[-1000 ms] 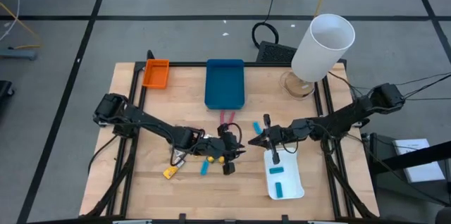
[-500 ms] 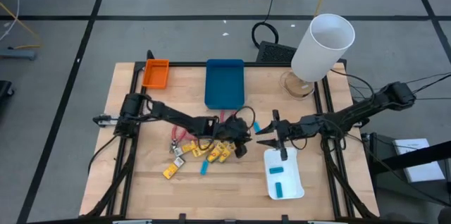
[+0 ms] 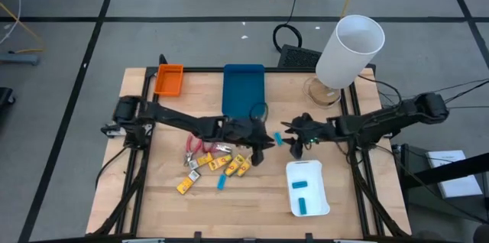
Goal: Pick & Place School Supplies
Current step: Put the blue eraser into the white bin
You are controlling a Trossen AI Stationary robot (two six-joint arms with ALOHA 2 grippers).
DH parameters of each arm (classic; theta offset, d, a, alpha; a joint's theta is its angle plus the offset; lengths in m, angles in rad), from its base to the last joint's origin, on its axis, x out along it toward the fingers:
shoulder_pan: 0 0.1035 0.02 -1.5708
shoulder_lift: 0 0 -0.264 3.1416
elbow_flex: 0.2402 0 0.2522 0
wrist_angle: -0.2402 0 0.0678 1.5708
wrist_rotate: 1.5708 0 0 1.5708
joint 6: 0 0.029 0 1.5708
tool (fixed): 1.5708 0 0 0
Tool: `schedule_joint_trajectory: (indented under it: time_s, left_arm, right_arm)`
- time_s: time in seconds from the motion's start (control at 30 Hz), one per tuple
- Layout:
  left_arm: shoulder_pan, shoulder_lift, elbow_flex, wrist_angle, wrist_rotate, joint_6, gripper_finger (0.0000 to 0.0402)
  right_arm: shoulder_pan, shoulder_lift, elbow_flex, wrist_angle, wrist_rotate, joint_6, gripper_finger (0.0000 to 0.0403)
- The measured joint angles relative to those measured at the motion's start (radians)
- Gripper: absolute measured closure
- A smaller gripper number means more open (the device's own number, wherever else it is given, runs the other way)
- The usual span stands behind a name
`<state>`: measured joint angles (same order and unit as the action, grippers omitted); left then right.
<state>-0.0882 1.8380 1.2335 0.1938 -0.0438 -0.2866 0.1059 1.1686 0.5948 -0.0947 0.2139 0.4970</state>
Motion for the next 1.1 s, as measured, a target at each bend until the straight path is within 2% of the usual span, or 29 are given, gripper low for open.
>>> schedule_joint_trajectory:
  time_s: [0.13, 0.23, 0.4, 0.6, 0.8, 1.1]
  left_arm:
    - [-0.017, -0.102, 0.001, -0.072, -0.067, 0.004, 0.0314]
    - [-0.037, -0.162, 0.000, -0.134, -0.112, 0.002, 0.0314]
    - [-0.100, -0.248, 0.000, -0.169, -0.205, 0.064, 0.0314]
    - [-0.190, -0.303, 0.000, -0.194, -0.314, 0.147, 0.0314]
    - [-0.229, -0.310, 0.000, -0.258, -0.421, 0.151, 0.0314]
    - [-0.239, -0.310, 0.000, -0.301, -0.430, 0.125, 0.0314]
  right_arm:
    - [-0.025, 0.124, 0.143, -0.169, -0.058, 0.010, 0.0204]
    - [-0.037, 0.230, 0.254, -0.314, -0.058, 0.019, 0.0198]
    - [-0.067, 0.383, 0.365, -0.387, -0.058, 0.060, 0.0202]
    - [-0.090, 0.478, 0.379, -0.419, -0.063, 0.118, 0.0208]
    - [-0.093, 0.526, 0.380, -0.380, -0.084, 0.147, 0.0208]
    - [-0.091, 0.567, 0.383, -0.367, -0.083, 0.172, 0.0209]
